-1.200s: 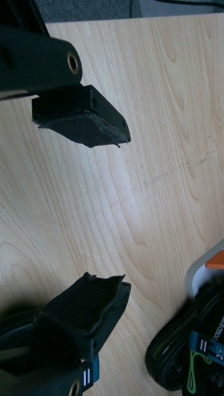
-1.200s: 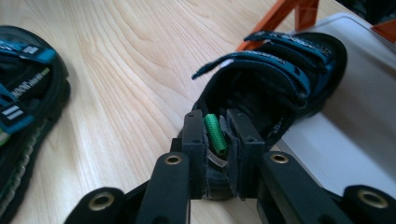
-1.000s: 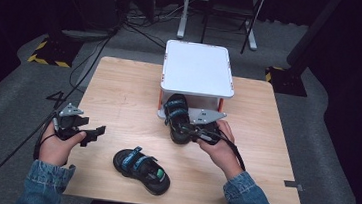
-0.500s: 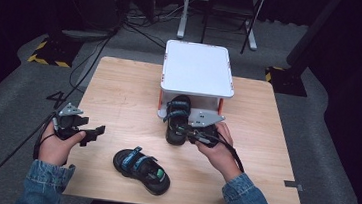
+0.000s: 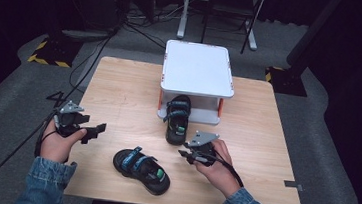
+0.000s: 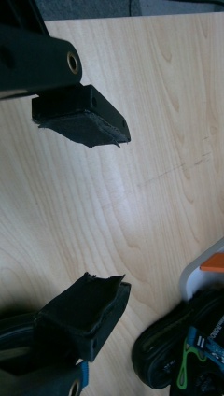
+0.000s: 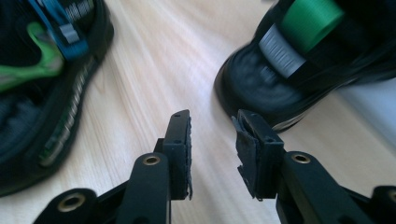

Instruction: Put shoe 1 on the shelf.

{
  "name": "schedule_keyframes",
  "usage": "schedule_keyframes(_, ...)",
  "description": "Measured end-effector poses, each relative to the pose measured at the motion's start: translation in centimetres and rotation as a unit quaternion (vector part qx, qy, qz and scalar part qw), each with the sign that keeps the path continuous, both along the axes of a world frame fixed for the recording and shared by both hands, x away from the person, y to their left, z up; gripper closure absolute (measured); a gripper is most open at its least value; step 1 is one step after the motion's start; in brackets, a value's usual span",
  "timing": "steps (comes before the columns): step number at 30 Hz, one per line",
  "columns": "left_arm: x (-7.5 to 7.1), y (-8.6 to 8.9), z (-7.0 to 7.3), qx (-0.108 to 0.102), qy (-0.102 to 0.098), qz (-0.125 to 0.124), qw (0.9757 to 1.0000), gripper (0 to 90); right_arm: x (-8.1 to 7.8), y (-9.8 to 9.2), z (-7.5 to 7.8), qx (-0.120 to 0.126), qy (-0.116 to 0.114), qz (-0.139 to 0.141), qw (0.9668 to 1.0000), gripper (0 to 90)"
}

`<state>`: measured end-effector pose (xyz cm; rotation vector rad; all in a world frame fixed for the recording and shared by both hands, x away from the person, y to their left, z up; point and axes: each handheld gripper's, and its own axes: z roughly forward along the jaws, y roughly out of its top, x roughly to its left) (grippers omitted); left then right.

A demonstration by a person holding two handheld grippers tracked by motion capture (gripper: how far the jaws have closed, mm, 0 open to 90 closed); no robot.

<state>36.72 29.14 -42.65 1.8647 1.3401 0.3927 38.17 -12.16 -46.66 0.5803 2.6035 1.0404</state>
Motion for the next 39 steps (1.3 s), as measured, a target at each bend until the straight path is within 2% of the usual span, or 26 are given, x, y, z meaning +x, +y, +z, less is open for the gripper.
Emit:
schedule_keyframes(3,0.7,-0.1,0.3,-0.004,-0.002,-0.002,1.0,24.7,0.1,0.6,-1.2,-0.007,0.006,-0.001,1.0,68.2)
schedule_keyframes(8,1.7,-0.7,0.2,-0.006,-0.002,-0.009,0.9999,24.7,0.3,1.4,-2.2,-0.014,0.01,-0.007,0.9998,68.7)
schedule_keyframes(13,2.2,-0.9,-0.2,-0.005,0.005,-0.012,0.9999,24.6,1.0,1.8,-2.6,-0.004,0.007,-0.015,0.9999,68.6)
schedule_keyframes(17,2.2,-0.9,-0.2,-0.01,0.004,-0.01,0.9999,24.6,1.7,1.9,-2.5,-0.002,0.009,-0.027,0.9996,77.5)
schedule_keyframes(19,2.2,-0.8,-0.1,-0.009,0.004,-0.009,0.9999,24.6,1.8,1.9,-2.4,-0.002,0.001,-0.026,0.9997,81.0)
schedule_keyframes(23,2.1,-0.8,-0.2,-0.009,0.004,-0.01,0.9999,24.6,2.2,2.1,-1.9,0.006,-0.023,-0.034,0.9991,81.4)
schedule_keyframes(24,2.1,-0.7,-0.2,-0.008,0.005,-0.012,0.9999,24.6,2.4,2.1,-1.7,0.007,-0.029,-0.037,0.9989,81.0)
schedule_keyframes(26,2.1,-0.6,-0.3,-0.008,0.005,-0.01,0.9999,24.6,3.1,2.0,-1.3,0.022,-0.025,-0.051,0.9981,80.3)
schedule_keyframes(27,2.0,-0.6,-0.3,-0.008,0.006,-0.007,0.9999,24.6,3.5,1.9,-1.1,0.024,-0.028,-0.06,0.9975,77.4)
schedule_keyframes(28,2.0,-0.5,-0.3,-0.008,0.005,-0.007,0.9999,24.6,3.9,1.8,-0.9,0.021,-0.034,-0.067,0.997,79.1)
schedule_keyframes(31,1.9,-0.5,-0.3,-0.012,0.007,-0.003,0.9999,24.6,5.3,1.7,-0.7,0.034,-0.02,-0.079,0.9961,78.9)
schedule_keyframes(33,1.9,-0.4,-0.4,-0.011,0.006,-0.005,0.9999,24.6,6.2,1.9,-0.8,0.021,-0.029,-0.087,0.9955,78.7)
schedule_keyframes(35,1.9,-0.4,-0.4,-0.013,0.007,-0.003,0.9999,24.6,7.0,2.2,-0.9,0.021,-0.031,-0.093,0.995,77.1)
schedule_keyframes(39,1.8,-0.1,-0.4,-0.017,0.006,-0.002,0.9998,24.6,8.6,2.7,-1.4,0.039,-0.023,-0.11,0.9929,73.5)
